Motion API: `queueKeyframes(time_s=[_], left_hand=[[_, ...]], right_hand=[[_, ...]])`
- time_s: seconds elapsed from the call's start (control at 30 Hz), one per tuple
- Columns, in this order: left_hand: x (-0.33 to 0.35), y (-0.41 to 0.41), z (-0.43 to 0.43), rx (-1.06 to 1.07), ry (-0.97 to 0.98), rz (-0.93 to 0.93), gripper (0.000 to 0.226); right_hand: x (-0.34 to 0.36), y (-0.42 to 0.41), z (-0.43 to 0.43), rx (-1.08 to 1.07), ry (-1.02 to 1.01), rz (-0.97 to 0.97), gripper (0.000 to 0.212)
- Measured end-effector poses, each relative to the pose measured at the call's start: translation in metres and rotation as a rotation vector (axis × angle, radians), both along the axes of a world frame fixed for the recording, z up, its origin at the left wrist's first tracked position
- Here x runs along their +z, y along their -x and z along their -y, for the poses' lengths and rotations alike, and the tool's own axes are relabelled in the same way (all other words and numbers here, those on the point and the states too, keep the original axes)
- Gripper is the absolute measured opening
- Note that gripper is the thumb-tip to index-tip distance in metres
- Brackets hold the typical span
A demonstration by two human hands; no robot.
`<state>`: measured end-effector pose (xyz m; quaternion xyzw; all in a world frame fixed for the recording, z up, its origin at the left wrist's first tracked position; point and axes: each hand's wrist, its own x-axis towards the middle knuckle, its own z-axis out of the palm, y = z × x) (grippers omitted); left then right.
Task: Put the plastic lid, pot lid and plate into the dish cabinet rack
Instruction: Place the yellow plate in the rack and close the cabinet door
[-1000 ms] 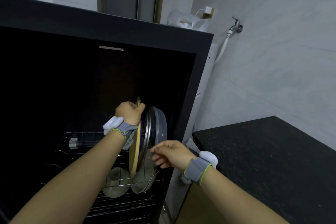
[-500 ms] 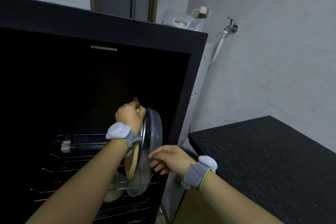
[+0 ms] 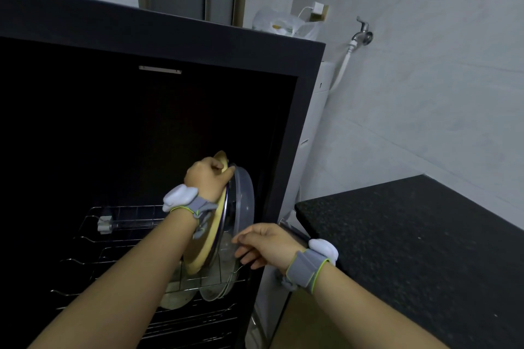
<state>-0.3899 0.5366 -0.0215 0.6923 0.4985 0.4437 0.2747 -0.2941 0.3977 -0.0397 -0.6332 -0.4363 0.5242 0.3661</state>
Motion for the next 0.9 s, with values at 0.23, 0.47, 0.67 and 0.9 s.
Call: queueKeyframes(time_s=[0.23, 0.47, 0.67, 0.9], left_hand=[[0.001, 0.008, 0.002, -0.008, 0.011, 0.059, 0.028], [0.01, 0.038, 0.011, -0.008, -0.026, 0.008, 0.012], [0.037, 0.083, 0.046, -0.092, -0.114, -0.185, 0.012], [0.104, 0.145, 0.089, 0.143, -0.336, -0.483, 0.022]], right_hand=[[0.005, 0.001, 0.004, 0.011, 0.0, 0.012, 0.023], [0.018, 0.003, 0.015, -0.005, -0.028, 0.025, 0.022], [0.029, 0.009, 0.032, -0.055, -0.109, 0.02, 0.018], [0.048, 0.038, 0.058, -0.058, -0.279, 0.059, 0.013]])
